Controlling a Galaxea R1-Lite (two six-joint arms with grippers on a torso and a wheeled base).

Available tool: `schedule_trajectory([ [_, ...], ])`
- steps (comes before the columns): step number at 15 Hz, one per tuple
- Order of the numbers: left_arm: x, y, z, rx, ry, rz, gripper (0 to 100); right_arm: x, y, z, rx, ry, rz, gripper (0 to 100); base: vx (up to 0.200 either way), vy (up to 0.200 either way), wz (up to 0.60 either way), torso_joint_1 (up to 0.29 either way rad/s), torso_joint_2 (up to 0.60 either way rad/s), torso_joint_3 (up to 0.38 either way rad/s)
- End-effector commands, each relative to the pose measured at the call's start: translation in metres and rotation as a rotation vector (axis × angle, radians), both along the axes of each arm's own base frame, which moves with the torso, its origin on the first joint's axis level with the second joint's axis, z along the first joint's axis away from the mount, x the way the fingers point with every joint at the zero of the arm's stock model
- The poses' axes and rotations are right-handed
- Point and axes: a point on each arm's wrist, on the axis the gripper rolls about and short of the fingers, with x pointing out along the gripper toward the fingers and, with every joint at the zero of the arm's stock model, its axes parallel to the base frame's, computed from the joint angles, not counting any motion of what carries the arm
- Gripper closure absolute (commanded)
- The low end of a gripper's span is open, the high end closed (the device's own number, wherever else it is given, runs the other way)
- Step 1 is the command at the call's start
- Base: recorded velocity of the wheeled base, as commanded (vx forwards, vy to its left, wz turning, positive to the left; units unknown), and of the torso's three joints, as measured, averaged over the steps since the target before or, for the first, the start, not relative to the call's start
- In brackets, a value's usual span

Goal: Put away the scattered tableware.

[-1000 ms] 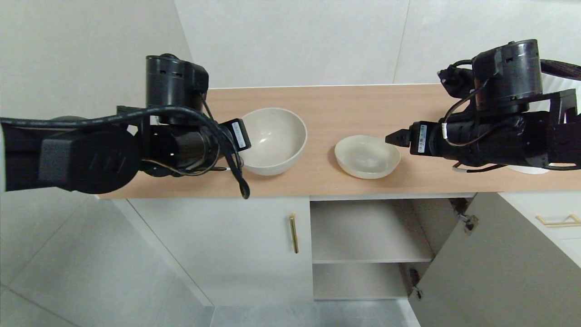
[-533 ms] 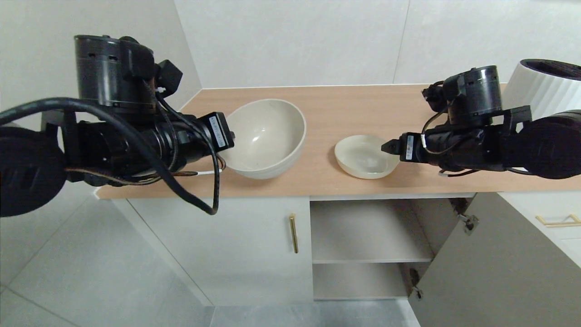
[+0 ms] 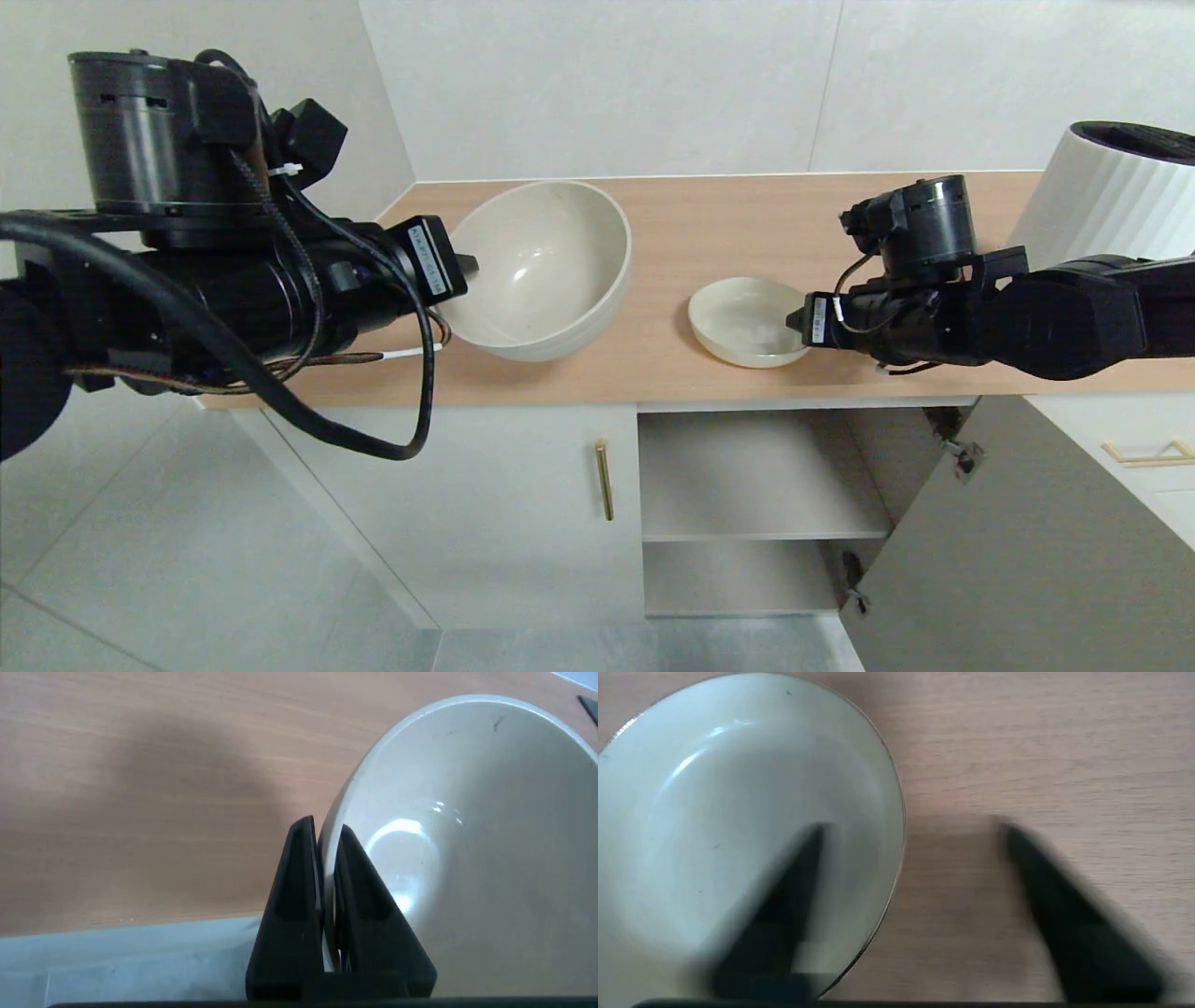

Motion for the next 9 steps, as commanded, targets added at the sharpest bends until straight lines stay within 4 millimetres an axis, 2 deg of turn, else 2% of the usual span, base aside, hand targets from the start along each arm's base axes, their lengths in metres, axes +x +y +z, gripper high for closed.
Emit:
schedule_trajectory([
  [1,-0.002,-0.001,0.001,-0.002,-0.004,-0.005,100,0.001,0.001,-0.002,-0.001,0.006,0.004,100,0.000,0.000,0.00,0.000,0.00,0.000],
  [4,-0.003,-0.002,0.003,-0.011,-0.020,-0.008,100,-0.004,-0.001,0.007,0.045,-0.010,-0.002,100,0.000,0.000,0.00,0.000,0.00,0.000],
  [6,-0.004,-0.002,0.004,-0.020,-0.039,-0.005,100,-0.018,-0.007,0.026,0.115,-0.033,0.023,100,0.000,0.000,0.00,0.000,0.00,0.000],
  [8,-0.013,0.003,0.001,-0.018,-0.035,-0.005,100,-0.044,-0.019,0.044,0.158,-0.036,0.064,100,0.000,0.000,0.00,0.000,0.00,0.000],
  [9,-0.020,0.006,-0.004,-0.007,-0.024,-0.011,100,-0.064,-0.026,0.056,0.189,-0.028,0.118,100,0.000,0.000,0.00,0.000,0.00,0.000],
])
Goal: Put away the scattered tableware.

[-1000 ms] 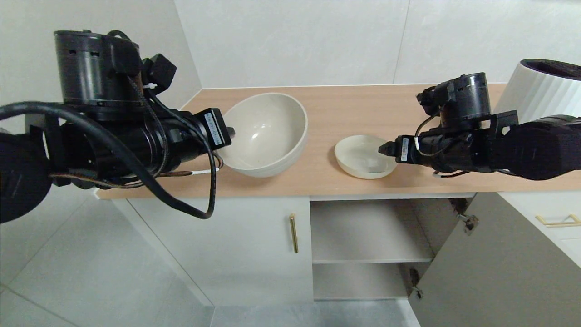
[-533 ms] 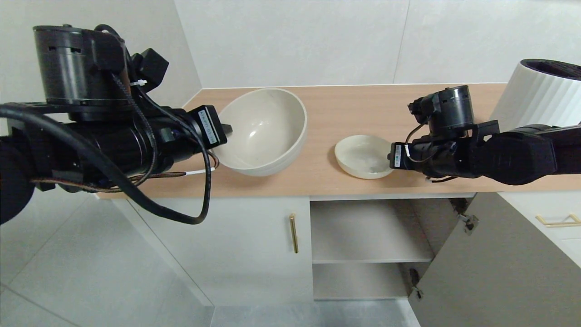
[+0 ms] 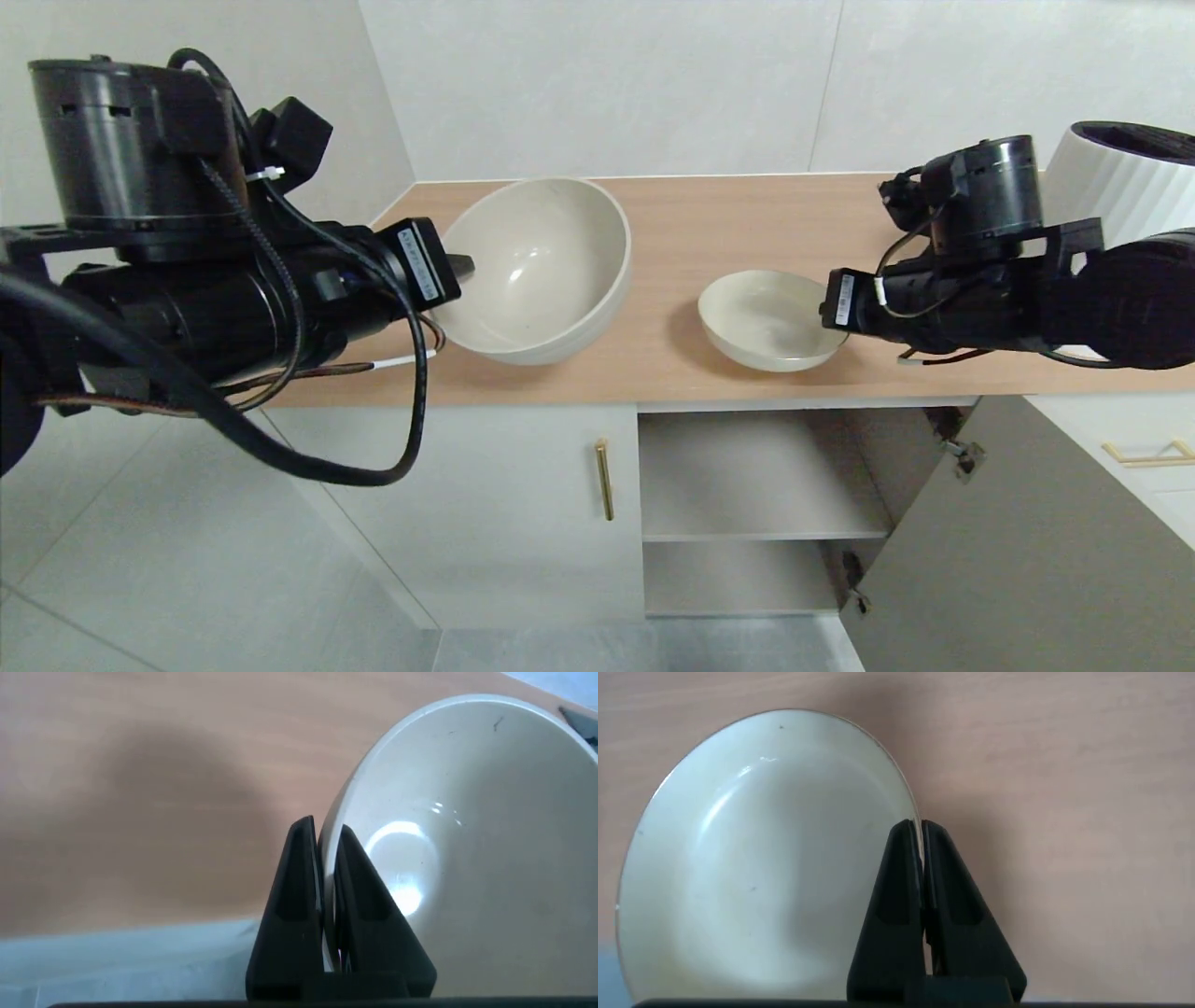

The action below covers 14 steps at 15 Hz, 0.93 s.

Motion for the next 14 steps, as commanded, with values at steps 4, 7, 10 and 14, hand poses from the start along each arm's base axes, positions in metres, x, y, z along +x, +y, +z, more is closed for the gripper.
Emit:
schedule_trajectory([
  [4,-0.024,0.013,-0.017,0.034,0.047,-0.004,100,-0.071,-0.025,0.015,0.050,0.029,0.111,100,0.000,0.000,0.00,0.000,0.00,0.000],
  [7,-0.045,0.018,-0.028,0.049,0.071,-0.026,100,-0.086,-0.032,0.002,0.039,0.071,0.115,100,0.000,0.000,0.00,0.000,0.00,0.000],
  [10,-0.052,0.021,-0.049,0.079,0.131,-0.029,100,-0.099,-0.038,-0.015,0.025,0.121,0.128,100,0.000,0.000,0.00,0.000,0.00,0.000],
  [14,-0.050,0.017,-0.060,0.098,0.169,-0.039,100,-0.100,-0.037,-0.022,0.025,0.151,0.157,100,-0.200,0.000,0.00,0.002,0.00,0.006],
])
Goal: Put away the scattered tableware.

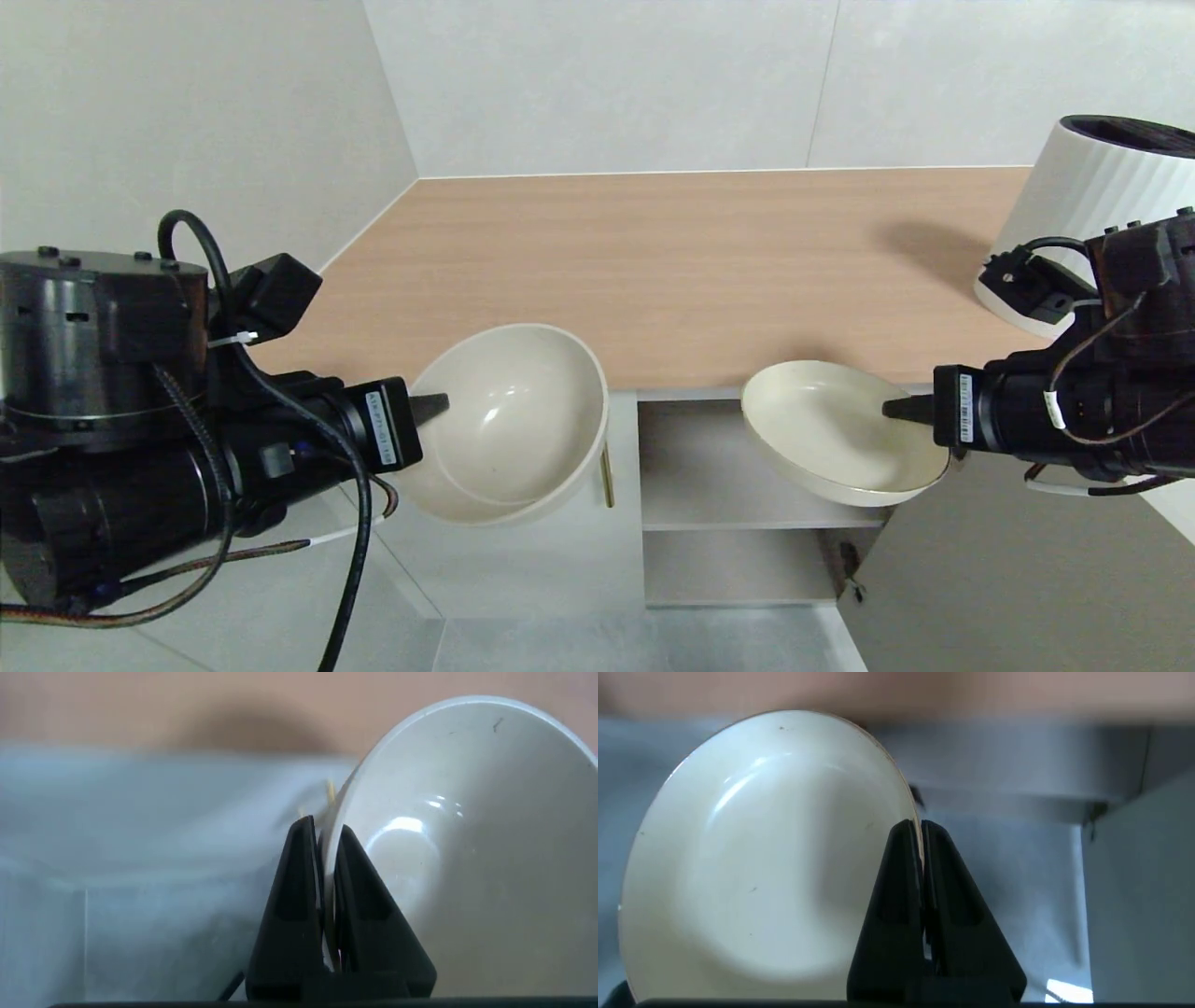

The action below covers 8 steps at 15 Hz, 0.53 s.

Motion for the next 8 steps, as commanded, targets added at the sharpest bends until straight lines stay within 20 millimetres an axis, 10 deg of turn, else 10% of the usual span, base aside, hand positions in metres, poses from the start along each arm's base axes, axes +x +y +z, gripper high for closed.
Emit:
schedule_trajectory([
  [1,-0.001,0.000,-0.002,0.004,0.005,-0.002,100,-0.002,-0.001,-0.002,-0.003,0.004,0.001,100,-0.200,0.000,0.00,-0.007,0.00,0.007],
  [8,-0.001,0.000,-0.001,0.002,-0.001,-0.002,100,0.003,0.002,-0.013,-0.027,0.041,0.002,100,0.000,0.000,0.00,0.000,0.00,0.000],
])
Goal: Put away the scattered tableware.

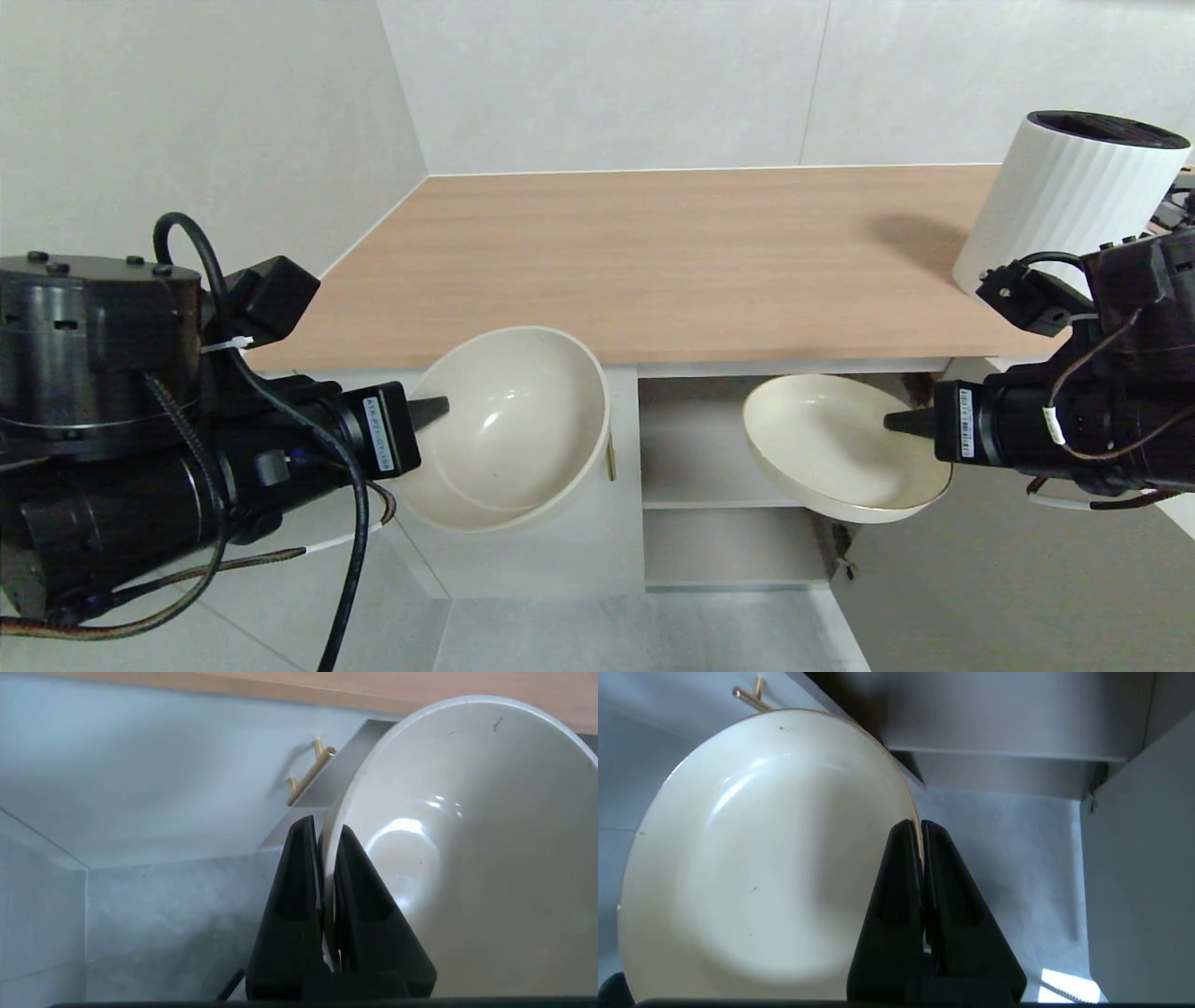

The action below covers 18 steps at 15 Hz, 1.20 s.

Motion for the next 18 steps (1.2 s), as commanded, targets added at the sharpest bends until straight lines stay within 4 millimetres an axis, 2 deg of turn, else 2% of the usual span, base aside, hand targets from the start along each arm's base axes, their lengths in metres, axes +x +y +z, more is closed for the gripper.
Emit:
schedule_trajectory([
  [1,0.001,-0.001,-0.001,0.002,0.004,0.001,100,0.005,0.003,-0.007,-0.015,0.026,-0.001,100,0.000,0.000,0.00,0.000,0.00,0.000],
  [5,0.003,-0.001,-0.004,0.007,0.014,-0.001,100,0.012,0.006,-0.015,-0.026,0.040,-0.006,100,0.000,0.000,0.00,-0.098,0.21,0.116],
  [13,0.006,-0.003,-0.008,0.017,0.029,0.001,100,0.023,0.011,-0.032,-0.057,0.067,0.000,100,0.000,0.000,0.00,-0.201,0.46,0.252],
  [18,0.006,-0.003,-0.008,0.018,0.032,0.001,100,0.025,0.012,-0.034,-0.065,0.075,0.001,100,0.000,0.000,0.00,-0.186,0.45,0.259],
])
